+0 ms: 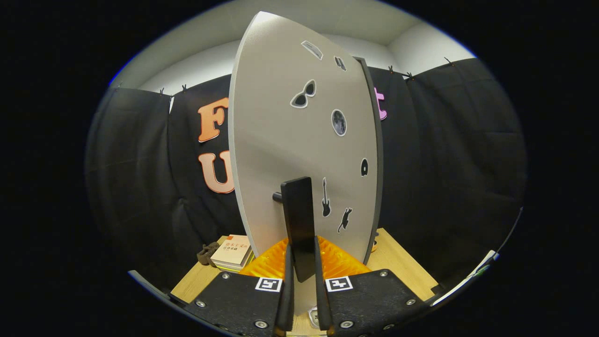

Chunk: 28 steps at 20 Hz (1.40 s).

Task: Open the shoe cabinet door, grab the shoes and put them into the shoe cabinet, then close the shoe cabinet door.

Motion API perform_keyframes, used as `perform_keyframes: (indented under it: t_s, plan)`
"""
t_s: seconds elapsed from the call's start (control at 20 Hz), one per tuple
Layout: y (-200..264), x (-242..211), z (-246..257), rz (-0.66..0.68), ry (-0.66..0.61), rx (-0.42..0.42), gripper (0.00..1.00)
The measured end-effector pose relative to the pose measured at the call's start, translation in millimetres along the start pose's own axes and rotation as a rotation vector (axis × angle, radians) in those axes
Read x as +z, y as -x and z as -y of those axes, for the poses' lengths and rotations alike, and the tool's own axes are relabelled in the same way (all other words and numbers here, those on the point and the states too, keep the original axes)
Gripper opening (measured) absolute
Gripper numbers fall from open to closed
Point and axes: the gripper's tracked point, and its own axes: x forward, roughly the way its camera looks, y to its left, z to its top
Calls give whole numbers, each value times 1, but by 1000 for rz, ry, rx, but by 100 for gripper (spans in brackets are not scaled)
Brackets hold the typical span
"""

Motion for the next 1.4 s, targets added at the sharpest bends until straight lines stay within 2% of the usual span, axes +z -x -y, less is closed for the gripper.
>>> perform_keyframes:
  t_s: [0.25,0.65,0.8,1.05,1.4]
  plan:
    - [13,4,30,11,-7,-42,19]
    - [38,0,114,21,-34,-162,19]
    - [47,2,142,27,-33,-182,19]
    - [51,4,181,29,12,-239,12]
    - [58,-4,227,5,45,-348,12]
